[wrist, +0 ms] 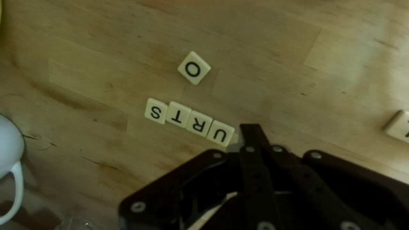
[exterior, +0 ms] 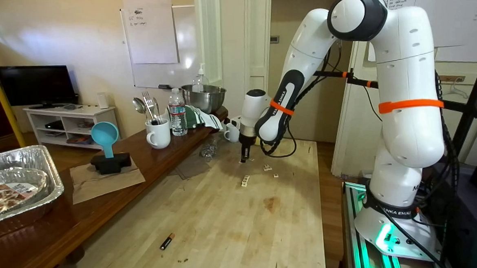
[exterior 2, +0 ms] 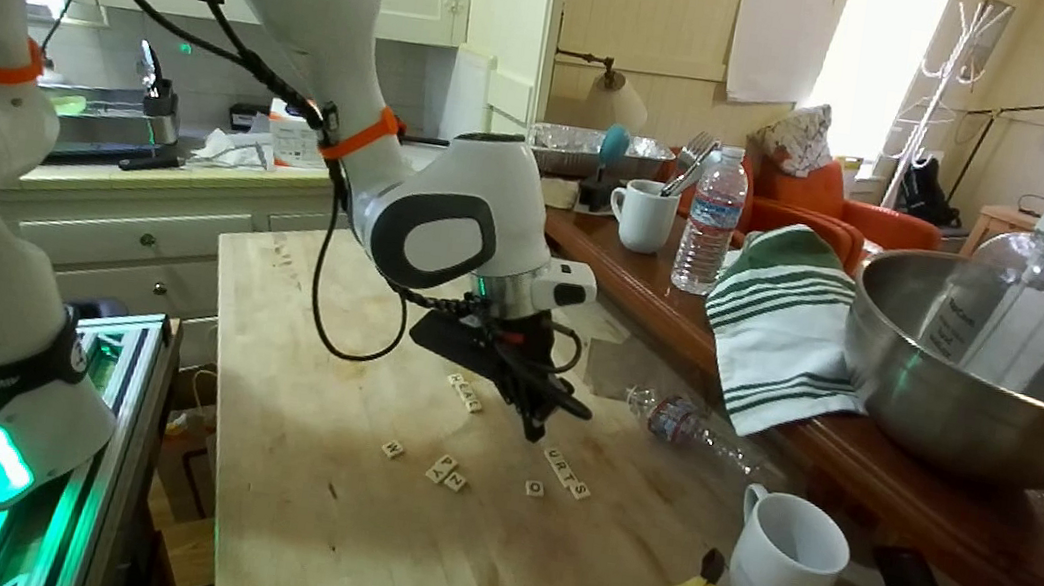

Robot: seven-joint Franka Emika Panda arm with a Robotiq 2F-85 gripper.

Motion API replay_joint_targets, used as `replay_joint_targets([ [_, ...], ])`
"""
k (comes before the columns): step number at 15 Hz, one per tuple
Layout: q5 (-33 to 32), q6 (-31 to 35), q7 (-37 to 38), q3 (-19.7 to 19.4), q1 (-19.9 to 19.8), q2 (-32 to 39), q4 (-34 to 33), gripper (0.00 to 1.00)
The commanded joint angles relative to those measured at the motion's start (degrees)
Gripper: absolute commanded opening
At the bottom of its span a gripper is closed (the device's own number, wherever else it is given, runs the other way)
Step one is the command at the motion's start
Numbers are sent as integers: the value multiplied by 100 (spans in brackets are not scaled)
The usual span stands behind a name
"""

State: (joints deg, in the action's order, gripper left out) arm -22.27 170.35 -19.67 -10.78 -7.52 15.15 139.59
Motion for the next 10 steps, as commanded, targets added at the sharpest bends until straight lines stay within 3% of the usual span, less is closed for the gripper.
replay_joint_targets([
  [1,125,161,104,124,6,-667,695,0],
  [6,1182,-42,-31,761,-30,-1152,1289,0],
  [7,1377,-86,-42,857,6,-1210,1346,26],
  [10,1642,-89,66,983,125,-1317,1440,40],
])
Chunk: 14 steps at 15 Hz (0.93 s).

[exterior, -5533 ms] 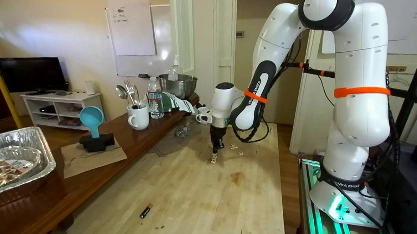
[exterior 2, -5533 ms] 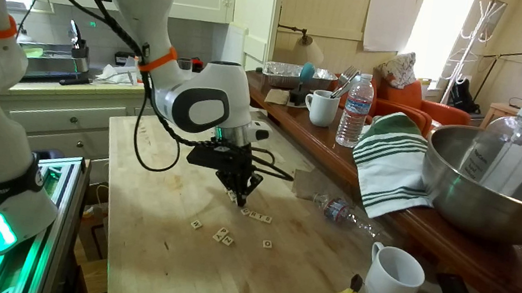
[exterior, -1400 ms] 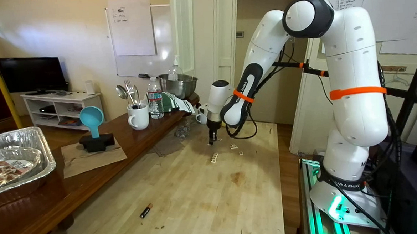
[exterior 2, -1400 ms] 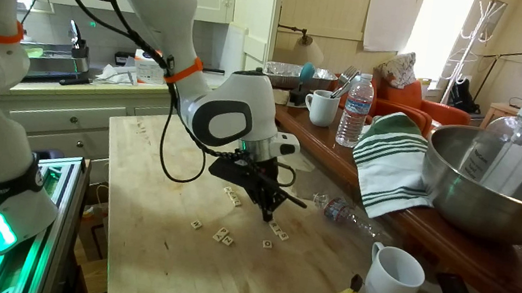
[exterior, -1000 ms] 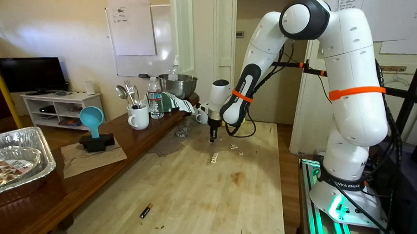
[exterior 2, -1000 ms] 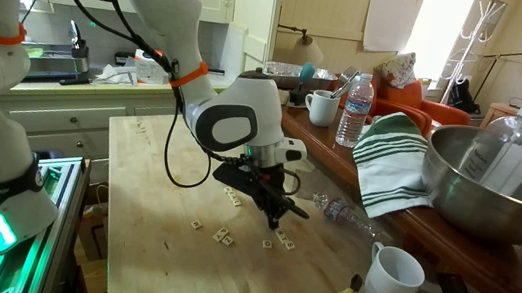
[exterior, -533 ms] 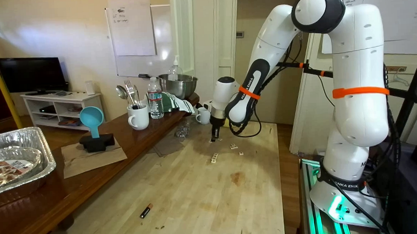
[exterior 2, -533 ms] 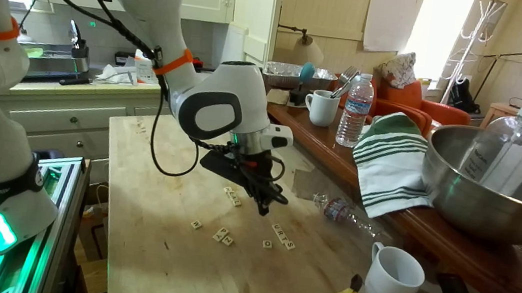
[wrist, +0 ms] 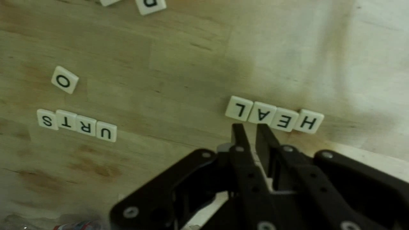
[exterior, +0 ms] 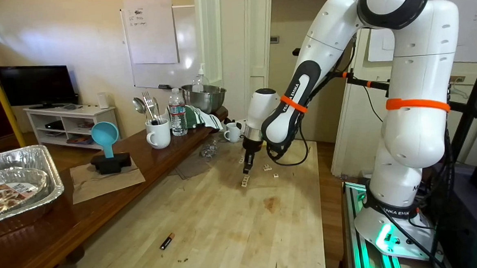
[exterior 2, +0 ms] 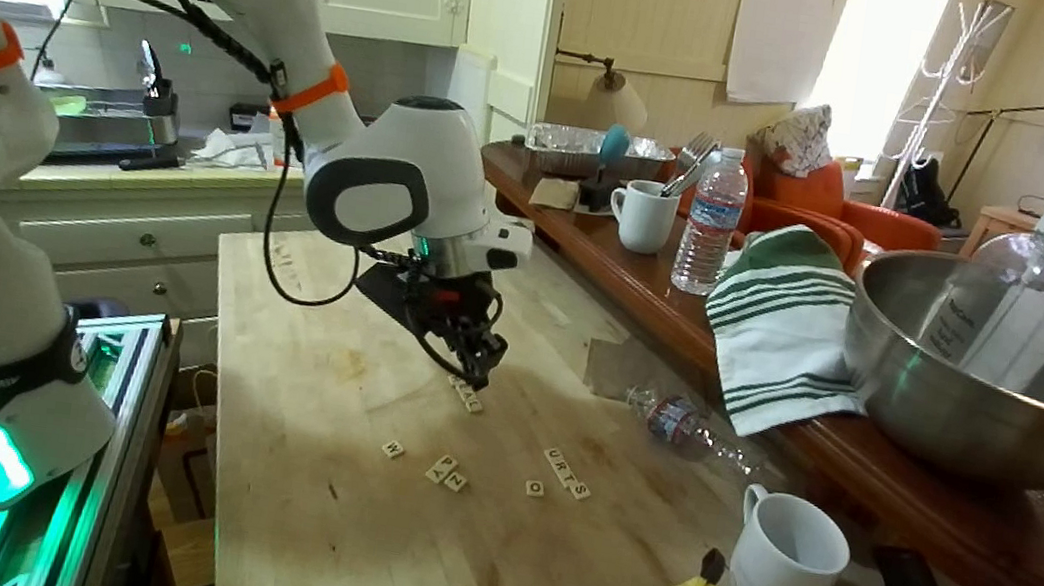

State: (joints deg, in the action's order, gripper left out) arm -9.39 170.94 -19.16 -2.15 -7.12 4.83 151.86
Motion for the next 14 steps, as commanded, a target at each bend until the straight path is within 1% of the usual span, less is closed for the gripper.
replay_joint_targets([
  [1,438,-172,-21,155,105,-315,226,48],
  [4,637,-216,-16,197,161,-373,237,70],
  [8,604,-371,246,126,217,-411,203,99],
  [14,518,-633,526,78,240,-510,203,100],
])
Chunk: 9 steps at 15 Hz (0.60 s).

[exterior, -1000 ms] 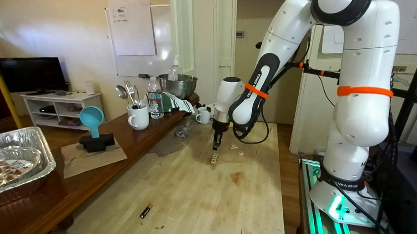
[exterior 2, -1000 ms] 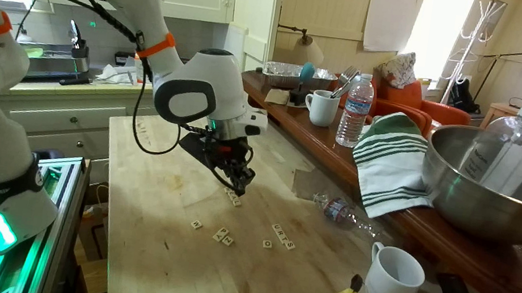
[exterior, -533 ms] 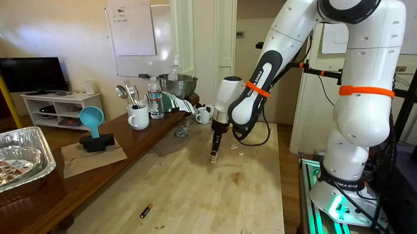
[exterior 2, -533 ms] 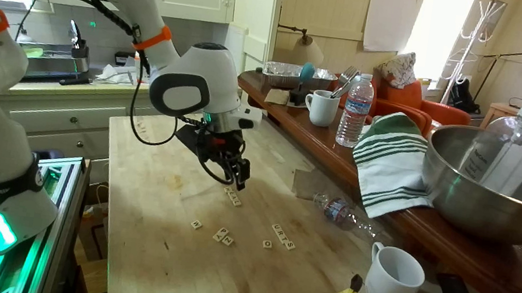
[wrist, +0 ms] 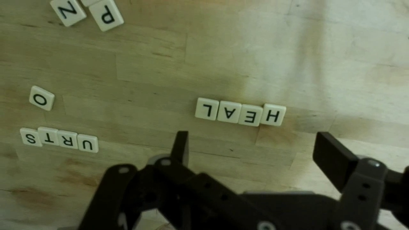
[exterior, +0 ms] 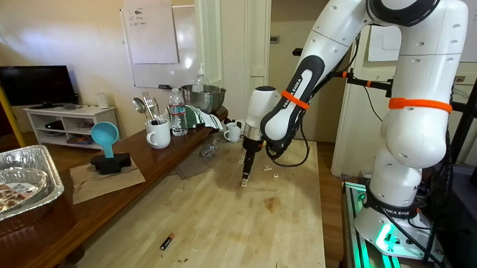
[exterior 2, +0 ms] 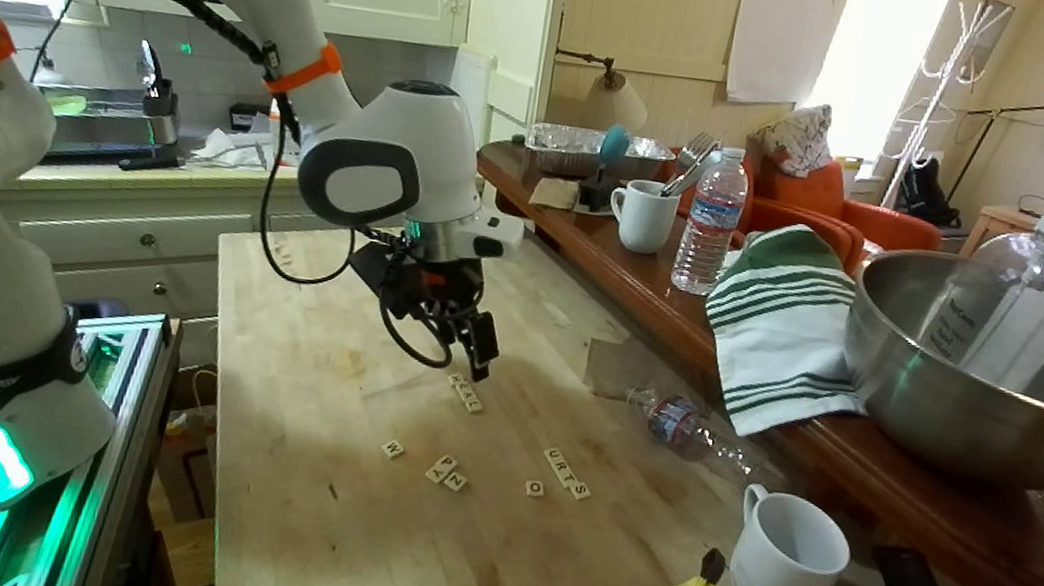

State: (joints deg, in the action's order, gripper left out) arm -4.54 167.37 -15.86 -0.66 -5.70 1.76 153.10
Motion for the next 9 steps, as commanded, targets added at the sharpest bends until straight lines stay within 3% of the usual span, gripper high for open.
replay_joint_targets([
  [1,15,-357,286,-81,99,-233,74,100],
  [9,140,-476,571,-86,116,-395,113,100],
])
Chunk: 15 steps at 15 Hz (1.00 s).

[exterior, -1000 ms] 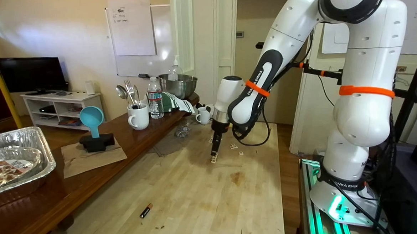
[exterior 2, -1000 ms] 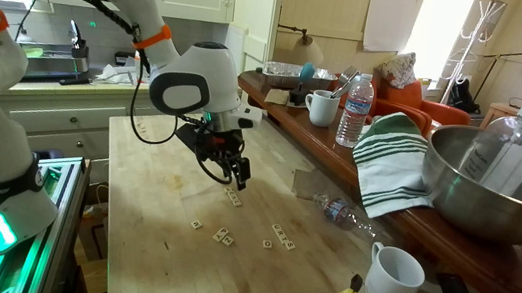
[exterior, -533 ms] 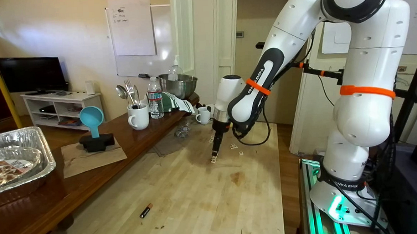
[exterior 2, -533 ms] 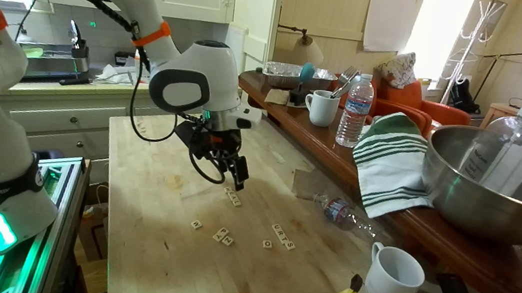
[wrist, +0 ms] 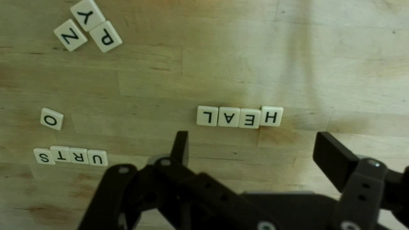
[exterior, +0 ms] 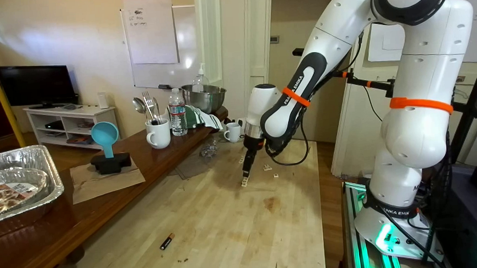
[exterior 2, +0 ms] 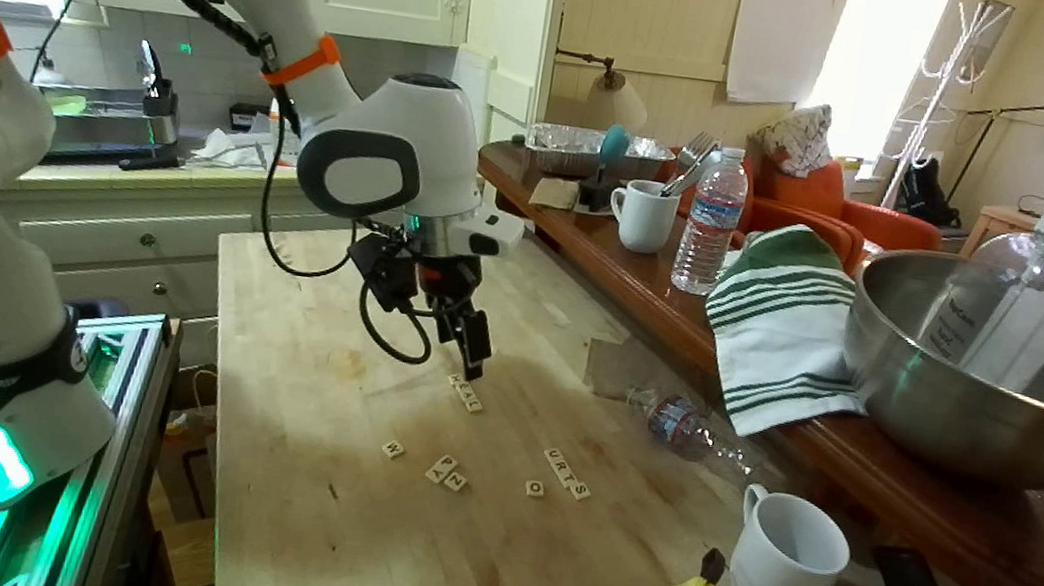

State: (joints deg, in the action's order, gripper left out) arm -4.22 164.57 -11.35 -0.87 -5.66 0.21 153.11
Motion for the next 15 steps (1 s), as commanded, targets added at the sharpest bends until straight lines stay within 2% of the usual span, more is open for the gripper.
replay_joint_targets([
  [1,126,-202,142,-62,117,-292,129,100],
  [10,125,-528,274,-77,166,-712,215,100],
  [11,-10,-329,216,-90,140,-442,48,100],
  [15,-13,-409,240,-92,140,-541,73,100],
])
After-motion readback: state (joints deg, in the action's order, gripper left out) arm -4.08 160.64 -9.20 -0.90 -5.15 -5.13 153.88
